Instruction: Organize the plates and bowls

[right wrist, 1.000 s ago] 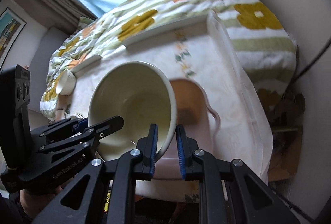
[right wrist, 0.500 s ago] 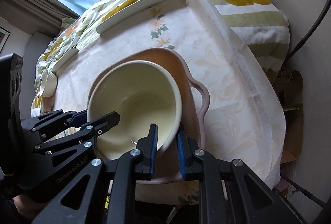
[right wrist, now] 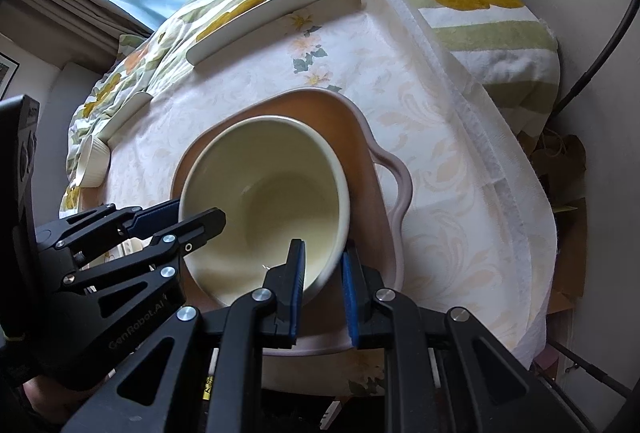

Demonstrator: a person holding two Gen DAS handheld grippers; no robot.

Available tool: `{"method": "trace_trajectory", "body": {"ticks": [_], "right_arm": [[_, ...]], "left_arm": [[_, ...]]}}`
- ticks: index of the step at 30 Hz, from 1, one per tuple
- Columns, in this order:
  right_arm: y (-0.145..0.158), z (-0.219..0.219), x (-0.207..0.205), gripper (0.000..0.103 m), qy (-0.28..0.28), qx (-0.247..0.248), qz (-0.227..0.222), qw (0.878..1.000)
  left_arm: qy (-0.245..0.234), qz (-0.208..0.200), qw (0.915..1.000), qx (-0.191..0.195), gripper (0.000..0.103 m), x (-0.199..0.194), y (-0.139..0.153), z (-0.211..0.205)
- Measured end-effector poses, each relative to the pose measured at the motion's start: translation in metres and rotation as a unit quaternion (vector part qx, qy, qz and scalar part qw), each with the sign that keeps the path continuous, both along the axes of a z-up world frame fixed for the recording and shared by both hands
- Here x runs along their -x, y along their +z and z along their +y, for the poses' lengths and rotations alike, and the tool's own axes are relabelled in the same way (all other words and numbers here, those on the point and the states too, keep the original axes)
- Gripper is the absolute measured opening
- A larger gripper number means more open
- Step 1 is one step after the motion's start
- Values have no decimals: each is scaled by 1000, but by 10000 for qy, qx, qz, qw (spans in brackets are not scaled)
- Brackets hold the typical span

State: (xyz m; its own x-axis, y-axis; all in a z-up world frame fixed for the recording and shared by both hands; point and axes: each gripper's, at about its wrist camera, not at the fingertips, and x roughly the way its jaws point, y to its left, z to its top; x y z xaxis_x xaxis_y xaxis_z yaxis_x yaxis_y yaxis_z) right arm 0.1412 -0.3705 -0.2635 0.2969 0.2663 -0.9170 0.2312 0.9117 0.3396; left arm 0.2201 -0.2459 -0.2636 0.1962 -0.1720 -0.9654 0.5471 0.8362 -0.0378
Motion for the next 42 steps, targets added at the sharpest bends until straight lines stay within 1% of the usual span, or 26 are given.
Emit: {"method": "trace_trajectory", "body": {"ticks": [7,12,15,17,19,21,24,26,28,29,30,31,32,33,34,35,36,38,39,42], "right_arm": [[11,-3,6,16,7,26,-139,9999],[35,-7,14,16,94,143,-486,9987],[53,-4,16,16,308,273,-718,9966],[64,1,17,16,516,363,-875,9942],[71,8,16,16,695,423,-980,9919],[78,16,16,17,922,470,-1108,9884],[87,30,12,17,1217,450,-1256,9836],[92,40,9,28,1374,364,-1331,9809],[97,48,5,72,1488,243,-1471,9776],[99,52,4,78,1550,181,-1534,9758],[101,57,1,81,1628,120,-1582,9738],[103,64,-2,81,1725,57,-1630,9714],[104,69,-4,81,1793,19,-1666,9696],[105,75,-6,82,1835,2,-1690,9684],[106,83,-10,86,1916,-16,-1721,9663],[106,90,-14,87,1989,-19,-1735,9645],[107,96,-16,89,2043,-18,-1744,9633],[106,112,-24,98,2205,-17,-1749,9596],[106,122,-29,102,2300,-8,-1751,9573],[107,151,-46,102,2542,45,-1819,9499]], "left_arm": [[72,-178,9998,25,21,7,14,2],[182,-524,9981,252,21,13,44,8],[356,-782,9954,422,21,19,64,17],[558,-974,9921,561,21,22,78,29],[781,-1241,9862,775,21,29,93,46],[987,-1432,9815,805,21,35,103,59],[1396,-1689,9712,936,22,43,120,87],[1640,-1714,9663,1001,22,46,126,104],[1926,-1721,9607,1017,22,48,130,123],[2066,-1741,9577,993,23,50,132,133],[2182,-1749,9550,989,25,51,132,143],[2297,-1739,9525,987,29,52,131,153],[2401,-1724,9501,994,46,53,129,160],[2528,-1702,9470,1014,75,53,128,169],[2720,-1729,9407,1062,87,55,128,183],[2899,-1795,9338,1086,99,57,128,194],[3116,-1859,9257,1066,101,59,129,208],[3311,-1826,9198,1046,101,57,128,230],[3441,-1801,9163,975,101,54,126,241],[3727,-1723,9079,839,101,43,121,272]]}}
